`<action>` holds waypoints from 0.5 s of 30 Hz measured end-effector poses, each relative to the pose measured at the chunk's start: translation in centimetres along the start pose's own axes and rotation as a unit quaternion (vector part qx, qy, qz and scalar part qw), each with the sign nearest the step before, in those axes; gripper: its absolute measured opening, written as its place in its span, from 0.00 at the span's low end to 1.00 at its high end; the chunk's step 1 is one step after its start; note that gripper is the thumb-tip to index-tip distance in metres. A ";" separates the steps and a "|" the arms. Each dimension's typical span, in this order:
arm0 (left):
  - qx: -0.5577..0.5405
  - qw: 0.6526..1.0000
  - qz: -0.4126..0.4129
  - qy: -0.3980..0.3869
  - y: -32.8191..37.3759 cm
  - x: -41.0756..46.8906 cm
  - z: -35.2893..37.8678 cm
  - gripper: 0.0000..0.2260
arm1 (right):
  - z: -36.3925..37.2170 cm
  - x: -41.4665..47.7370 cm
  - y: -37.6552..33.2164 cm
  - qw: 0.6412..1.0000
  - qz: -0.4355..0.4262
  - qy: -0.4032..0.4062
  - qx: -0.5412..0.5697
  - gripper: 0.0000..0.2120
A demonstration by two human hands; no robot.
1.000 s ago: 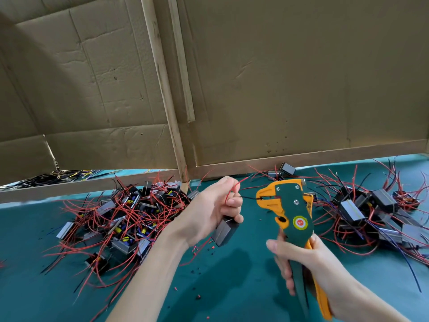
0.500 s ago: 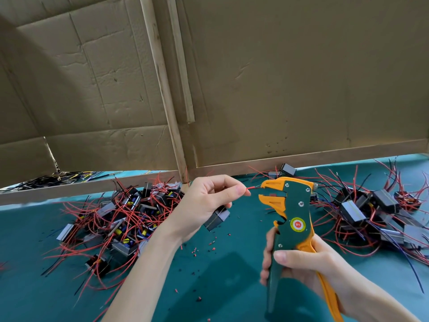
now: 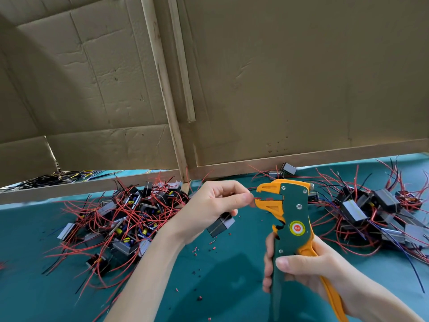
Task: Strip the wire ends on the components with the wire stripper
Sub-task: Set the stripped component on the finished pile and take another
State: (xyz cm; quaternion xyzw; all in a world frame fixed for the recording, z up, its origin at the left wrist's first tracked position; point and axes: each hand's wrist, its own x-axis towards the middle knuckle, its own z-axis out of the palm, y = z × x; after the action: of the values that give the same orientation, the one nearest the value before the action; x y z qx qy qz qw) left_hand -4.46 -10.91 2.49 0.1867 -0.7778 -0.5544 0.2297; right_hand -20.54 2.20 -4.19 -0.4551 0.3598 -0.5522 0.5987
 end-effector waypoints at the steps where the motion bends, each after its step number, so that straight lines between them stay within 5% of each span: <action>1: -0.001 1.000 -0.001 -0.005 0.0 0.0 0.0 0.07 | 0.0 0.0 0.0 1.000 0.001 -0.001 -0.001 0.09; 15: -0.016 0.999 0.000 -0.047 0.0 -0.2 -0.7 0.08 | 0.4 -0.4 0.2 0.999 0.004 0.024 -0.042 0.19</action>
State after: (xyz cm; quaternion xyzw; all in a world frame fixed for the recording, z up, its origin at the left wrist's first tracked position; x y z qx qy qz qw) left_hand -3.87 -11.34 2.64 0.1565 -0.7786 -0.5752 0.1962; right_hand -20.16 2.64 -4.30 -0.4651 0.3989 -0.5450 0.5723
